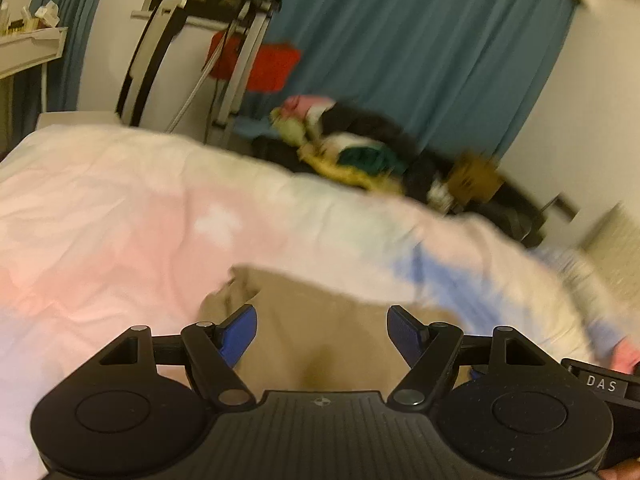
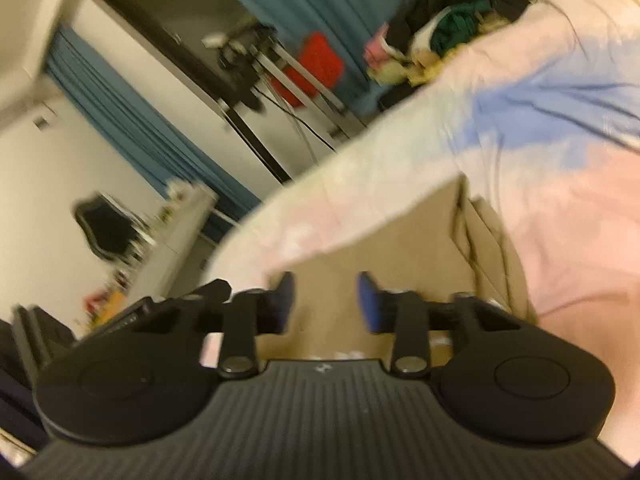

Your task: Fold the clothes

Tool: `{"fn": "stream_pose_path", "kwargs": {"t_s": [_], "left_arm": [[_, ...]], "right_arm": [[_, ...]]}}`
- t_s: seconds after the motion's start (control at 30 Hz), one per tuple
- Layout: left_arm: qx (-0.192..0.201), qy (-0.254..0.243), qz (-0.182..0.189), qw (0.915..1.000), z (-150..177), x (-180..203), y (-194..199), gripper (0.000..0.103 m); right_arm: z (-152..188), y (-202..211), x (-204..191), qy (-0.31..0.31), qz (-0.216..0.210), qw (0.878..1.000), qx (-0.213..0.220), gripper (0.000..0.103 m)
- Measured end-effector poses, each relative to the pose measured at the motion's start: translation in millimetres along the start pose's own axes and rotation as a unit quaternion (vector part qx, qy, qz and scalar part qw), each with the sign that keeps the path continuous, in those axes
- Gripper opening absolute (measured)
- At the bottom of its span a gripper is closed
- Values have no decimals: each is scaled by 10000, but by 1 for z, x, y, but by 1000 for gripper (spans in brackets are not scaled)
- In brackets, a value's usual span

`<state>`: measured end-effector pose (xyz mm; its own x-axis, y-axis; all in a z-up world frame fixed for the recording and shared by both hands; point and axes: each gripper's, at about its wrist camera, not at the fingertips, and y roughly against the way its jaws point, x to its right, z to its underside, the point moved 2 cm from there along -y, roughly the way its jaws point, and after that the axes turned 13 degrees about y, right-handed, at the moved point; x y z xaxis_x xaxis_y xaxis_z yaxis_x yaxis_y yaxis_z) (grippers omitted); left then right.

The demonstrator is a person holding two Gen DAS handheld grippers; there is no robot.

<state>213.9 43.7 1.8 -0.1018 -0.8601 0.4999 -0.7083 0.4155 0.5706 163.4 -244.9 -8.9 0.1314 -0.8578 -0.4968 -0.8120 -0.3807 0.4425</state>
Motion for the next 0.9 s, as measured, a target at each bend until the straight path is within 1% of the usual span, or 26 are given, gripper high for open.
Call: {"fn": "stream_pose_path", "kwargs": {"t_s": [0.03,0.07,0.17,0.27,0.3,0.33,0.37,0.4,0.43,0.47,0.5,0.53,0.57,0.6,0.63,0.77,0.83,0.9], "left_arm": [[-26,-39,-97,9999,1,-3,-7,72],[-29,-70,-180,9998,1,-5,-14,72],[104,-91,-279,9995,-5,-13,-29,72],[194,-120,-262,9994,-11,-17,-45,71],[205,-149,-245,9994,-12,-17,-50,68],[208,-184,-237,9993,-13,-17,-56,65],[192,-222,-257,9992,-12,-17,-62,61],[170,-242,-298,9991,-12,-18,-66,53],[148,-263,-339,9990,-11,-18,-70,49],[134,-276,-372,9988,-11,-19,-74,40],[137,-284,-394,9987,-11,-19,-76,31],[149,-305,-422,9985,-11,-21,-78,22],[170,-312,-421,9985,-12,-23,-78,7],[207,-293,-366,9987,-13,-25,-76,7],[253,-242,-300,9989,-16,-26,-72,6],[562,221,74,9981,-31,-27,-41,5],[725,290,91,9969,-39,-26,-32,5],[724,265,26,9970,-43,-27,-37,5]], "right_arm": [[4,-7,2,157,262,9995,-96,31],[6,-12,4,393,652,9970,-113,31],[7,-18,9,848,1301,9879,41,32],[-2,-17,22,507,1194,9911,312,34],[-4,-18,24,532,1216,9904,382,42],[-6,-19,26,556,1238,9897,453,56],[-8,-20,28,581,1258,9890,511,61],[-8,-27,32,609,1264,9891,451,65],[-7,-33,35,637,1270,9891,391,65],[-7,-40,39,661,1274,9891,330,65],[-7,-47,41,658,1263,9894,267,64],[-6,-52,40,747,1287,9886,240,60],[-4,-57,39,837,1310,9876,213,54],[-3,-61,38,926,1333,9866,186,28],[-2,-66,36,1013,1356,9854,166,9],[-7,-66,26,1267,1443,9806,387,8],[-10,-67,21,1394,1486,9778,498,8],[-13,-67,16,1520,1528,9746,608,8]]}}
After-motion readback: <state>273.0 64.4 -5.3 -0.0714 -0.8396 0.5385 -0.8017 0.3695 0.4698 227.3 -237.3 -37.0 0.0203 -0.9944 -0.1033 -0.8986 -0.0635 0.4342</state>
